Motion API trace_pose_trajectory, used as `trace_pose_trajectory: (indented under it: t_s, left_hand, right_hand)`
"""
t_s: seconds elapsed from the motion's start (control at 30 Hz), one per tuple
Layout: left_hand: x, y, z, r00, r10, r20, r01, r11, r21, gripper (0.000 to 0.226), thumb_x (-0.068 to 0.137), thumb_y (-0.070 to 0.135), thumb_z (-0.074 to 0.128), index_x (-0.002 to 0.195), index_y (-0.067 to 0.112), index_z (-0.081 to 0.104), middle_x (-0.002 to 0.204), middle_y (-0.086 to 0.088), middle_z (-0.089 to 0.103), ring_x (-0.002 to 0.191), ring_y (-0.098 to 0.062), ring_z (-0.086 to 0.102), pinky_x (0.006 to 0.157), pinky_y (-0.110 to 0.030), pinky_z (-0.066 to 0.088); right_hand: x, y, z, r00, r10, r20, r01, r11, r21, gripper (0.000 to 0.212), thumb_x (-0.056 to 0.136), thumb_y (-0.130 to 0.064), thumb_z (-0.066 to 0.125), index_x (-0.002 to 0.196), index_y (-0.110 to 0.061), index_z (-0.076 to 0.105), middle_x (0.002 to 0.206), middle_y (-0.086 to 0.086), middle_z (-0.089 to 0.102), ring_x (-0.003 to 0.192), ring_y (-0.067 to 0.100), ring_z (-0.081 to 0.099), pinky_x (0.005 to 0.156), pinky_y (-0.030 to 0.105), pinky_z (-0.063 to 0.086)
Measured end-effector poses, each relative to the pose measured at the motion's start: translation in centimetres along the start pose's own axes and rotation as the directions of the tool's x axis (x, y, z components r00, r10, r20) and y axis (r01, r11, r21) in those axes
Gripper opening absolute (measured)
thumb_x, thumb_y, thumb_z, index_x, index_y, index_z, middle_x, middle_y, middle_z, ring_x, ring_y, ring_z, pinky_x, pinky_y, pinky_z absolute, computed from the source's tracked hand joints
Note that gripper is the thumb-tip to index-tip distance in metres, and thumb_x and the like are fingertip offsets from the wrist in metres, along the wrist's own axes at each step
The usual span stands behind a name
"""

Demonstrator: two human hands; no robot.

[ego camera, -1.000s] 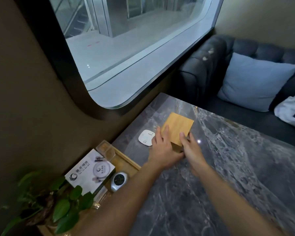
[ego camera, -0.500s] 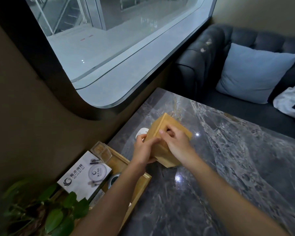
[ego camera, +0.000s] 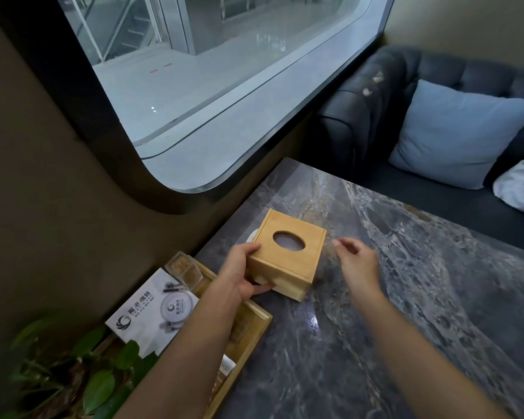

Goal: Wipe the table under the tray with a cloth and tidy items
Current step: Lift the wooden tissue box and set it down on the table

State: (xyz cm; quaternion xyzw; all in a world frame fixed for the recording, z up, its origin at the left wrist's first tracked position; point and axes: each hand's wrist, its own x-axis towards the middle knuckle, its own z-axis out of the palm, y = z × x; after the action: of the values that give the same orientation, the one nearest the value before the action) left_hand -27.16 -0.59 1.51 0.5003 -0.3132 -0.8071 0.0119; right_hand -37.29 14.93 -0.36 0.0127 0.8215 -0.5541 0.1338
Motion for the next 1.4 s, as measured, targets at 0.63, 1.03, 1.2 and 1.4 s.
trace_pose_trajectory:
  t_s: [0.63,1.03,1.2,1.4]
  left_hand:
    - [0.4,-0.5,-1.0,0.848,0.516,0.122,-0.273,0.226,0.935,0.047,0.095,0.041,0.037,0.128,0.007,0.039,0.126,-0.014,0.052,0.113,-0.028,0.051,0.091,-0.042,0.045]
    - [-1.6,-1.9,-2.7,0.62,0.741,0.258,-0.235,-0.139,0.962,0.084,0.088,0.059,0.036,0.146,0.008,0.004,0.158,-0.011,0.006,0.146,-0.022,0.001,0.118,-0.036,0.002]
    - [-1.2,-5.8,-3.0,0.623,0.717,0.312,-0.136,-0.293,0.946,0.104,0.075,0.076,0.025,0.144,-0.002,0.015,0.153,-0.022,0.021,0.143,-0.03,0.017,0.115,-0.04,0.004]
    - [-0.8,-5.1,-3.2,0.631,0.713,0.304,-0.135,-0.286,0.949,0.095,0.079,0.066,0.016,0.145,0.0,0.0,0.156,-0.021,0.001,0.145,-0.029,-0.002,0.116,-0.038,-0.005]
  right_hand:
    - [-0.2,-0.1,2.9,0.958,0.093,0.271,-0.129,0.985,0.117,0.032,0.092,-0.031,0.048,0.118,-0.014,0.053,0.114,0.007,0.059,0.104,0.024,0.057,0.088,0.057,0.051]
    - [-2.1,0.3,4.9,0.955,0.073,0.288,-0.125,0.978,0.169,0.046,0.092,-0.034,0.047,0.134,-0.018,0.041,0.139,0.008,0.047,0.123,0.024,0.048,0.101,0.051,0.044]
    - [-3.3,1.4,4.0,0.854,0.03,0.519,-0.189,0.948,0.257,0.053,0.095,-0.011,0.041,0.144,-0.019,0.022,0.14,-0.001,0.038,0.123,0.014,0.042,0.105,0.038,0.038]
    - [-3.7,1.0,5.2,0.824,-0.034,0.565,-0.112,0.969,0.221,0.054,0.096,-0.016,0.04,0.144,-0.025,0.017,0.125,-0.011,0.038,0.114,0.005,0.04,0.085,0.019,0.047]
